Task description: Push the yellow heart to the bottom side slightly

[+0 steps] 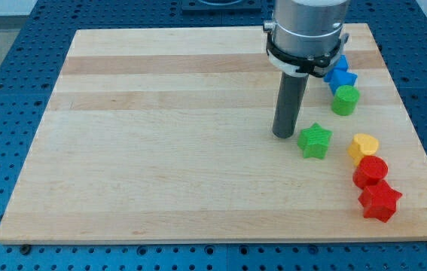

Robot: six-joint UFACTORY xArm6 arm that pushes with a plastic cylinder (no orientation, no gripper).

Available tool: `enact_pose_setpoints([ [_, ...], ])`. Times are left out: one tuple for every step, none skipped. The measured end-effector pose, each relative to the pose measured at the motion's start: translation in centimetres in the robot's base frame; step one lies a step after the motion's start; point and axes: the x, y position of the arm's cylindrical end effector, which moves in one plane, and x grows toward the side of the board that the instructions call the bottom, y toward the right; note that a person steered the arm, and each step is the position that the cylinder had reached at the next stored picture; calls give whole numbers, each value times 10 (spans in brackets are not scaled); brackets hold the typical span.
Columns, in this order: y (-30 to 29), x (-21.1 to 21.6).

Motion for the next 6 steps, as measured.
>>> enact_pose_setpoints([
  [30, -27],
  [73, -35],
  [105, -17],
  [109, 12],
  [101, 28],
  [81, 30],
])
